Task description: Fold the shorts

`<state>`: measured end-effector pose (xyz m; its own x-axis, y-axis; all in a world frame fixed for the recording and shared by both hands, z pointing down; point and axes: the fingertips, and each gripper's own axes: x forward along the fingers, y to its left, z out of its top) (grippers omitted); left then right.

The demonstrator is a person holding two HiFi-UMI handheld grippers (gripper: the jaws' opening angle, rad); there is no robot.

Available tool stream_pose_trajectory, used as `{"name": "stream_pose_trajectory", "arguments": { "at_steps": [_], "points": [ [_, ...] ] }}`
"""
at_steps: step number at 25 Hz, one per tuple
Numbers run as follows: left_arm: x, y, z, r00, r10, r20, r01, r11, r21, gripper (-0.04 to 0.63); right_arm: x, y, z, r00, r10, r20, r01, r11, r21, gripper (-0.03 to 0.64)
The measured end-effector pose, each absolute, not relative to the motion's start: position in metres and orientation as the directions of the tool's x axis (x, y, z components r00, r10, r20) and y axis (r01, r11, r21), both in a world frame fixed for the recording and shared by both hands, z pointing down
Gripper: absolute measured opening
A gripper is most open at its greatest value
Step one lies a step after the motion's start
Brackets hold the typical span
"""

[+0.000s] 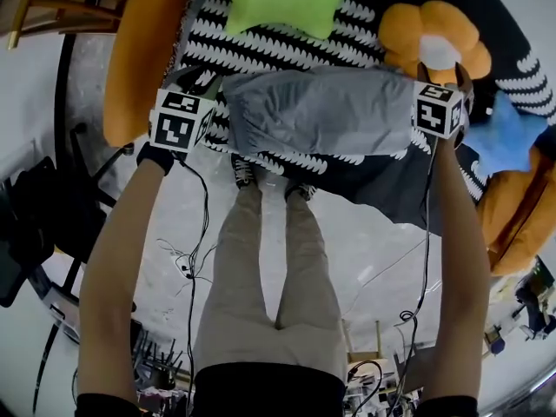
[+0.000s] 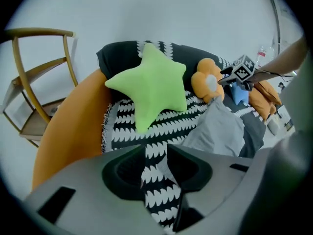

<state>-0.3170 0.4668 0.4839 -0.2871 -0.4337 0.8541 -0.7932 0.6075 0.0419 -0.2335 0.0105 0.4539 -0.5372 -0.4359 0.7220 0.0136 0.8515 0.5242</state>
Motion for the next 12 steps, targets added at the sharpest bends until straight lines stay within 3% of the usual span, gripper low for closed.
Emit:
{"name": "stream_pose_trajectory", "arguments": {
  "at_steps": [6, 12],
  "points": [
    [-0.282, 0.439, 0.47, -0.201, -0.491, 0.848, -0.886, 0.46, 0.056, 0.15, -0.159, 0.048, 0.453, -0.497, -0.372, 0.784, -0.177, 0.928, 0.329, 0.334],
    [-0.207, 0.361, 0.445, 0.177, -0.561, 0.809, -0.97, 0.042, 0.241, 0.132, -0.012, 0.159, 0.47, -0.343, -0.31, 0.887, -0.454, 0.881, 0.133, 0.31]
  ]
}}
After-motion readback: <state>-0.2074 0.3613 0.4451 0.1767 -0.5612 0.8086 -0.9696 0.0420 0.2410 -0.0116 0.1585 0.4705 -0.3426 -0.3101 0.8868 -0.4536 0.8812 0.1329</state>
